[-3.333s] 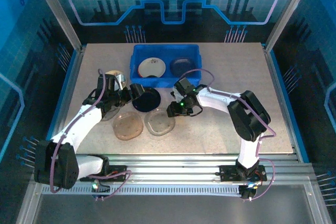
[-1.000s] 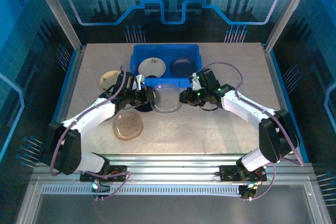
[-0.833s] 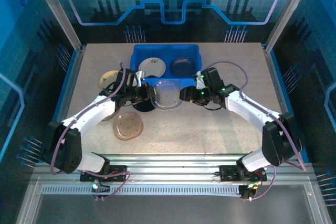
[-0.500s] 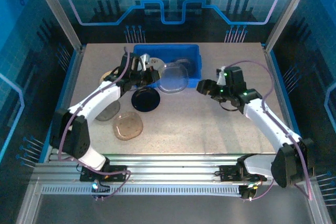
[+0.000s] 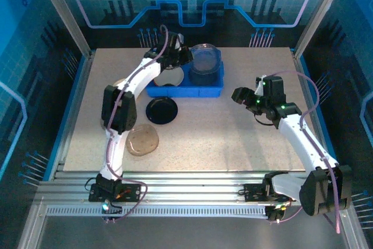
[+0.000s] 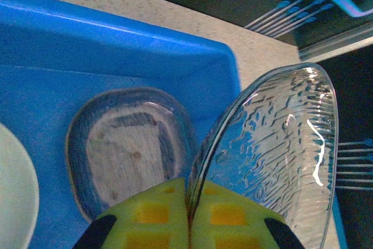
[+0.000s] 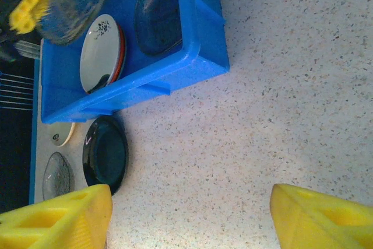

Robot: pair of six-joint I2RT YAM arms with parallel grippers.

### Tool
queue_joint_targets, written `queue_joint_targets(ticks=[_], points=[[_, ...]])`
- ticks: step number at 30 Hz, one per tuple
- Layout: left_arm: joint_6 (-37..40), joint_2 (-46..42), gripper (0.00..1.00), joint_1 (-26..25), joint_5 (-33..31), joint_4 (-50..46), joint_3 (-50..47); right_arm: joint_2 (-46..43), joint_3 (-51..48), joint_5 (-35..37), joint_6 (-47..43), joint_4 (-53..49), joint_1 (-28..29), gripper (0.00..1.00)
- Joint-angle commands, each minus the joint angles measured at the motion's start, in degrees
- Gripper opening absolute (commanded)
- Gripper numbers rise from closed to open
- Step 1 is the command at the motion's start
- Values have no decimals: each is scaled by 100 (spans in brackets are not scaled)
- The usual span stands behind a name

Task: Place the plates into the plastic bin on the countertop

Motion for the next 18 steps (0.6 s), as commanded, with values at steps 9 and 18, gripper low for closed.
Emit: queue_joint_targets(ticks=[9, 18], points=[[13, 1319, 0, 121, -378, -674, 1392, 70, -143, -126, -67, -23, -148, 72], [-23, 1516, 20, 112, -226, -692, 1420, 351, -235, -345, -19, 197, -71, 72]])
